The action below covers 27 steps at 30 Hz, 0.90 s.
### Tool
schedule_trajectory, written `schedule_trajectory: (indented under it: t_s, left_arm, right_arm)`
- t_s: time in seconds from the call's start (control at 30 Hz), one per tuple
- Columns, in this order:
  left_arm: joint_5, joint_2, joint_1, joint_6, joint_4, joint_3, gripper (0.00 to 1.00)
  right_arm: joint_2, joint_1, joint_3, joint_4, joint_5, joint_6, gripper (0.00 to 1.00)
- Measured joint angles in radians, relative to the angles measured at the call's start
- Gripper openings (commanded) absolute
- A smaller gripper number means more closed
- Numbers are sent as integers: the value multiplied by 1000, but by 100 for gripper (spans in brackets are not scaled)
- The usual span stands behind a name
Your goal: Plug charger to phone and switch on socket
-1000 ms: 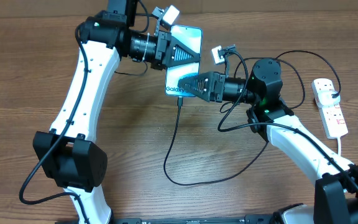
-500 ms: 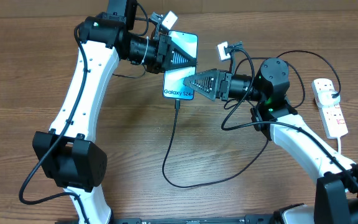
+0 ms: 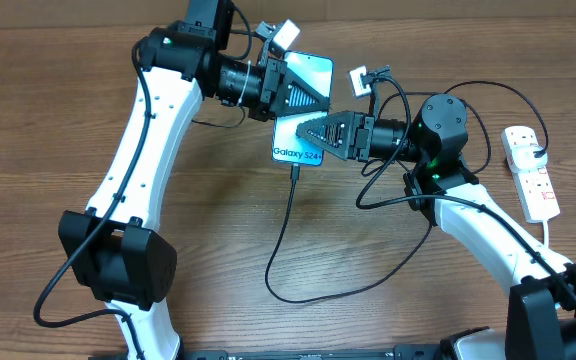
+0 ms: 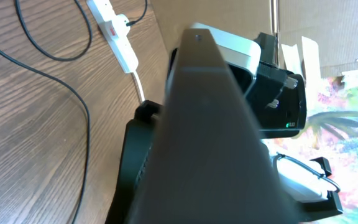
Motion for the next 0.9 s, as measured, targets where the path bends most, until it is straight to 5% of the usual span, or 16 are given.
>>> schedule_trajectory:
  t_s: [0.23, 0.67, 0.9]
  left_arm:
    - [-15, 0, 0, 5, 4, 0, 6]
    - [-29, 0, -6, 2, 7, 0, 100]
    - [-165, 0, -6, -3, 6, 0, 100]
  right_arm:
    - [0, 1, 3, 10, -16, 6, 4]
    - [5, 0, 4, -10, -21, 18, 4]
    - [6, 0, 4, -156, -13, -12, 4]
